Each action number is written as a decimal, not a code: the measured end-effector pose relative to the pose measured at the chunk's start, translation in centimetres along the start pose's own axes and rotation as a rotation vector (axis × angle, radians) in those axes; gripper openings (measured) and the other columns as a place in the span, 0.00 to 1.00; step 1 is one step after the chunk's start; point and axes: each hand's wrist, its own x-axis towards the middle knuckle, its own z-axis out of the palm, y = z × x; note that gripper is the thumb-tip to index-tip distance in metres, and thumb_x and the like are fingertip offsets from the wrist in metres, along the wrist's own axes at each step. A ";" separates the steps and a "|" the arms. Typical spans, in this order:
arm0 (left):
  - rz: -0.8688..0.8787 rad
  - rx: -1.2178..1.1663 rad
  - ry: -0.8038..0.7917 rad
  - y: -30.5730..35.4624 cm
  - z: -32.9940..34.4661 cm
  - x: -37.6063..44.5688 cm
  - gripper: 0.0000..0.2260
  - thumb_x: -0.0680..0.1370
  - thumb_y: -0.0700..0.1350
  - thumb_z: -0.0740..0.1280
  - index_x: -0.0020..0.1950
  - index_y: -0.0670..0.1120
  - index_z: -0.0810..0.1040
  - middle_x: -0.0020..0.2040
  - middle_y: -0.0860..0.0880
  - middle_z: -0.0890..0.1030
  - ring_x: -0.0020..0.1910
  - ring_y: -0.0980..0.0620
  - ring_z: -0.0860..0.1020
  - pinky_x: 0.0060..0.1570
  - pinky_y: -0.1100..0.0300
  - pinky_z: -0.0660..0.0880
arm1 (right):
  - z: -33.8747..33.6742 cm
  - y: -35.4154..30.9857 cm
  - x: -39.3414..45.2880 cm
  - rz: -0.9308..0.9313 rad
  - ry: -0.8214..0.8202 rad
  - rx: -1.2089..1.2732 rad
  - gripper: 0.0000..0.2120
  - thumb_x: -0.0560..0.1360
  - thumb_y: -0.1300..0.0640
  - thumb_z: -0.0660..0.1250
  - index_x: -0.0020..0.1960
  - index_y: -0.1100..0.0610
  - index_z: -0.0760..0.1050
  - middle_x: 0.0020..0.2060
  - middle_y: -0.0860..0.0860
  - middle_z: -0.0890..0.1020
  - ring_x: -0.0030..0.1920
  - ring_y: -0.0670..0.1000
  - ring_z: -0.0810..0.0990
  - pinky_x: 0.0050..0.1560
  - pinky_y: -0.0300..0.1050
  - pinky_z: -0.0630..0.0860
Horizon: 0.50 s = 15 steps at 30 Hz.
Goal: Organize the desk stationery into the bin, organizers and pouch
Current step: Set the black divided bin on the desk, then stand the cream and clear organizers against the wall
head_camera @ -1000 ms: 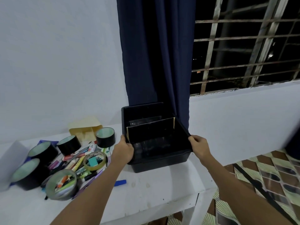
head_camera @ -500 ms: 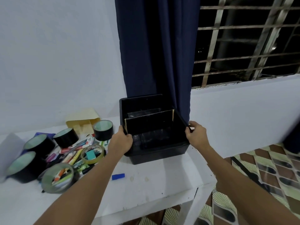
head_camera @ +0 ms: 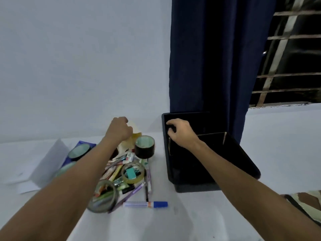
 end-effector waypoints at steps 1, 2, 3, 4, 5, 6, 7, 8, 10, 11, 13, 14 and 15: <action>-0.013 0.015 0.004 -1.1 -0.5 1.0 0.22 0.75 0.40 0.63 0.68 0.40 0.70 0.66 0.39 0.73 0.65 0.43 0.71 0.61 0.54 0.69 | 0.9 -1.1 1.2 -0.019 -0.050 -0.002 0.16 0.75 0.61 0.63 0.62 0.60 0.76 0.56 0.56 0.80 0.54 0.50 0.78 0.60 0.44 0.74; -0.023 0.029 0.006 -2.2 -0.9 1.8 0.22 0.74 0.40 0.63 0.69 0.40 0.70 0.67 0.40 0.73 0.66 0.43 0.70 0.62 0.54 0.69 | 1.8 -2.0 2.3 -0.036 -0.100 -0.010 0.17 0.75 0.61 0.64 0.63 0.60 0.76 0.56 0.56 0.80 0.53 0.49 0.77 0.59 0.43 0.74; -0.034 0.040 -0.001 -3.1 -1.1 2.6 0.22 0.74 0.39 0.63 0.69 0.40 0.70 0.67 0.40 0.72 0.67 0.43 0.69 0.63 0.54 0.68 | 2.7 -2.7 3.2 -0.049 -0.151 -0.020 0.17 0.75 0.60 0.64 0.63 0.59 0.75 0.57 0.56 0.80 0.54 0.49 0.77 0.58 0.42 0.74; -0.042 0.052 -0.012 -3.9 -1.2 3.2 0.22 0.75 0.39 0.63 0.69 0.40 0.70 0.68 0.40 0.72 0.68 0.43 0.69 0.64 0.55 0.67 | 3.5 -3.3 4.0 -0.053 -0.202 -0.030 0.17 0.75 0.59 0.64 0.64 0.59 0.75 0.58 0.55 0.79 0.55 0.50 0.77 0.57 0.40 0.73; -0.048 0.066 -0.026 -4.8 -1.2 3.8 0.23 0.75 0.38 0.63 0.70 0.40 0.69 0.69 0.40 0.71 0.68 0.43 0.68 0.64 0.55 0.67 | 4.4 -3.9 4.9 -0.052 -0.250 -0.041 0.18 0.76 0.58 0.63 0.65 0.58 0.74 0.59 0.56 0.79 0.56 0.52 0.77 0.56 0.40 0.72; -0.050 0.082 -0.046 -5.8 -1.2 4.6 0.23 0.75 0.38 0.63 0.71 0.40 0.68 0.69 0.40 0.70 0.69 0.43 0.68 0.64 0.55 0.67 | 5.4 -4.4 5.9 -0.046 -0.294 -0.058 0.18 0.76 0.57 0.63 0.66 0.58 0.74 0.60 0.56 0.78 0.57 0.52 0.77 0.57 0.41 0.72; -0.044 0.095 -0.074 -6.6 -1.1 5.1 0.24 0.75 0.38 0.63 0.71 0.40 0.67 0.70 0.40 0.70 0.69 0.43 0.67 0.64 0.55 0.67 | 6.2 -4.7 6.6 -0.043 -0.329 -0.078 0.19 0.76 0.57 0.63 0.67 0.58 0.73 0.61 0.56 0.77 0.58 0.53 0.76 0.58 0.42 0.71; -0.034 0.107 -0.104 -7.3 -0.9 5.6 0.25 0.75 0.39 0.64 0.72 0.41 0.66 0.70 0.41 0.69 0.69 0.43 0.67 0.64 0.55 0.67 | 6.9 -4.9 7.3 -0.036 -0.359 -0.100 0.20 0.77 0.57 0.63 0.68 0.58 0.71 0.63 0.56 0.76 0.60 0.53 0.75 0.59 0.42 0.70; -0.012 0.134 -0.161 -8.7 -0.4 6.9 0.27 0.74 0.41 0.65 0.73 0.42 0.64 0.72 0.41 0.67 0.69 0.43 0.67 0.64 0.54 0.67 | 8.7 -5.2 8.8 0.004 -0.413 -0.143 0.22 0.78 0.56 0.62 0.71 0.58 0.68 0.67 0.56 0.73 0.65 0.54 0.72 0.63 0.45 0.68; 0.001 0.144 -0.186 -9.1 0.0 7.3 0.28 0.74 0.43 0.66 0.74 0.43 0.63 0.72 0.41 0.66 0.69 0.43 0.67 0.64 0.53 0.67 | 9.4 -5.1 9.4 0.035 -0.435 -0.161 0.23 0.78 0.55 0.62 0.72 0.58 0.65 0.68 0.56 0.71 0.67 0.54 0.70 0.64 0.46 0.68; 0.030 0.169 -0.229 -9.9 0.8 8.1 0.29 0.74 0.46 0.66 0.74 0.45 0.62 0.71 0.40 0.65 0.68 0.41 0.68 0.64 0.51 0.68 | 11.2 -4.5 10.4 0.097 -0.472 -0.189 0.25 0.78 0.54 0.62 0.73 0.60 0.63 0.69 0.57 0.70 0.68 0.55 0.69 0.65 0.47 0.67; 0.043 0.185 -0.248 -10.3 1.3 8.4 0.29 0.75 0.46 0.66 0.75 0.47 0.61 0.72 0.40 0.64 0.68 0.41 0.67 0.64 0.50 0.68 | 12.0 -4.1 10.8 0.128 -0.490 -0.203 0.25 0.78 0.54 0.62 0.72 0.60 0.63 0.69 0.57 0.70 0.67 0.56 0.70 0.64 0.47 0.68; 0.056 0.200 -0.266 -10.7 1.9 8.7 0.29 0.75 0.47 0.65 0.75 0.48 0.60 0.72 0.40 0.64 0.69 0.40 0.67 0.65 0.49 0.68 | 12.9 -3.7 11.1 0.159 -0.509 -0.215 0.25 0.78 0.54 0.62 0.71 0.61 0.63 0.68 0.58 0.70 0.66 0.57 0.71 0.62 0.47 0.69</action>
